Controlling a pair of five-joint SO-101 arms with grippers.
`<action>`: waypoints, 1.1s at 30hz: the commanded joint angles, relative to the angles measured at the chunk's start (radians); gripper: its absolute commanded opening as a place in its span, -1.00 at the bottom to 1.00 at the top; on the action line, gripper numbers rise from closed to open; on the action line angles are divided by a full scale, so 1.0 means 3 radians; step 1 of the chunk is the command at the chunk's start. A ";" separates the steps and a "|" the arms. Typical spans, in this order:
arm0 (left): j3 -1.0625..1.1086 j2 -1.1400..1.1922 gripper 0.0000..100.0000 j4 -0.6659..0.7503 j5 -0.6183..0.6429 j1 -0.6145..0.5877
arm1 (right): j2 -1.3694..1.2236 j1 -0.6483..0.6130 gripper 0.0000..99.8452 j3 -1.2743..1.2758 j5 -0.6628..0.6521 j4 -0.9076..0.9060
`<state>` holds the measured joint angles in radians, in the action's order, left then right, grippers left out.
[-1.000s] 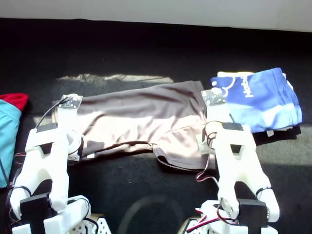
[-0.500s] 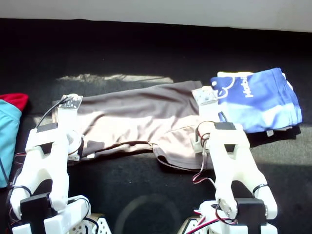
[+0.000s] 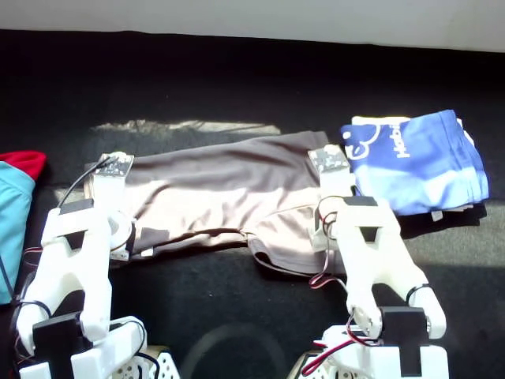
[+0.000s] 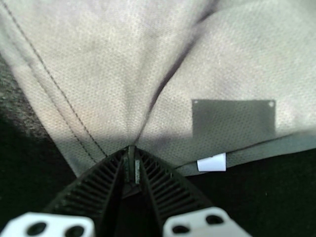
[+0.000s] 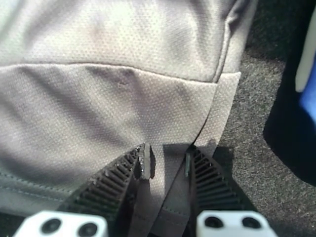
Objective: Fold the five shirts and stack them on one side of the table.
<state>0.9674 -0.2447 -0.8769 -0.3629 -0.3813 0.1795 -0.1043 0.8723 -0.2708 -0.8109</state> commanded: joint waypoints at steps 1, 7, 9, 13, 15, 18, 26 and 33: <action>0.0018 0.0018 -0.98 0.0046 -0.0005 0.0013 | -0.0023 -0.0018 -0.80 -0.0125 0.0031 0.0018; 0.0018 0.0018 -0.98 0.0046 -0.0005 0.0013 | -0.0023 0.0146 -0.96 -0.0289 0.0031 0.0003; 0.0018 0.0018 -0.98 0.0046 -0.0005 0.0013 | -0.0023 0.0222 -0.96 -0.0325 0.0031 0.0003; 0.0018 0.0018 -0.98 0.0046 -0.0005 0.0013 | -0.0018 0.0355 -0.97 -0.0361 0.0020 -0.0023; 0.0018 0.0018 -0.98 0.0046 -0.0005 0.0013 | 0.0013 0.0391 -0.97 -0.0432 0.0020 -0.0100; 0.0018 0.0018 -0.98 0.0046 -0.0005 0.0013 | 0.0166 0.0386 -0.97 -0.0586 0.0015 -0.0366; 0.0018 0.0018 -0.98 0.0046 -0.0005 0.0013 | 0.0468 0.0376 -0.96 -0.0739 0.0010 -0.0719; 0.0018 0.0018 -0.98 0.0046 -0.0005 0.0013 | 0.0217 0.0396 -0.73 -0.0678 0.0005 -0.0586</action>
<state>0.9674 -0.2447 -0.8769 -0.3629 -0.3813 0.2562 -0.0015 0.6897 -0.2708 -1.0104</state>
